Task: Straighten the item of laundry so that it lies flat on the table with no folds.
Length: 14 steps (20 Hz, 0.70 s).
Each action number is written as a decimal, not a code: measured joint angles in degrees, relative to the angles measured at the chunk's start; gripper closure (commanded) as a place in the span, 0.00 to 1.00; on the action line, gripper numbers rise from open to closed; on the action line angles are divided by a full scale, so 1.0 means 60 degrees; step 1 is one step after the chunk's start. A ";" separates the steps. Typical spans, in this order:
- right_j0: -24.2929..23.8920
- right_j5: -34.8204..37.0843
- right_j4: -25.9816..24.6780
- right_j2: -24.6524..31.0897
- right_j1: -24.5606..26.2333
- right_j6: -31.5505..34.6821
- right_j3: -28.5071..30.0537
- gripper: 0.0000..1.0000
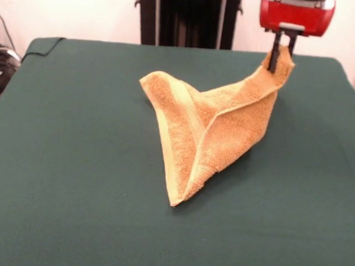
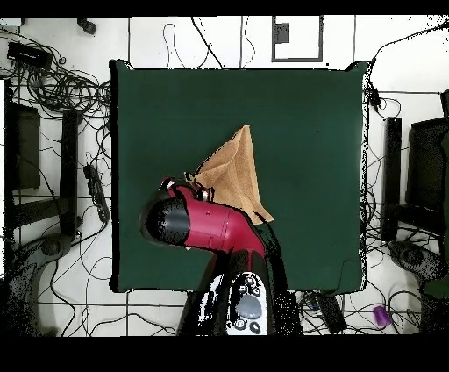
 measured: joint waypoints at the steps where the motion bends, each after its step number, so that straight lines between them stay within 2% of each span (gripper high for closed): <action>1: -0.0002 -0.0028 0.0034 0.0000 0.0023 0.0000 0.0013 1.00; 14: 0.0037 -0.0155 0.0596 -0.0003 0.0123 0.0000 0.0112 1.00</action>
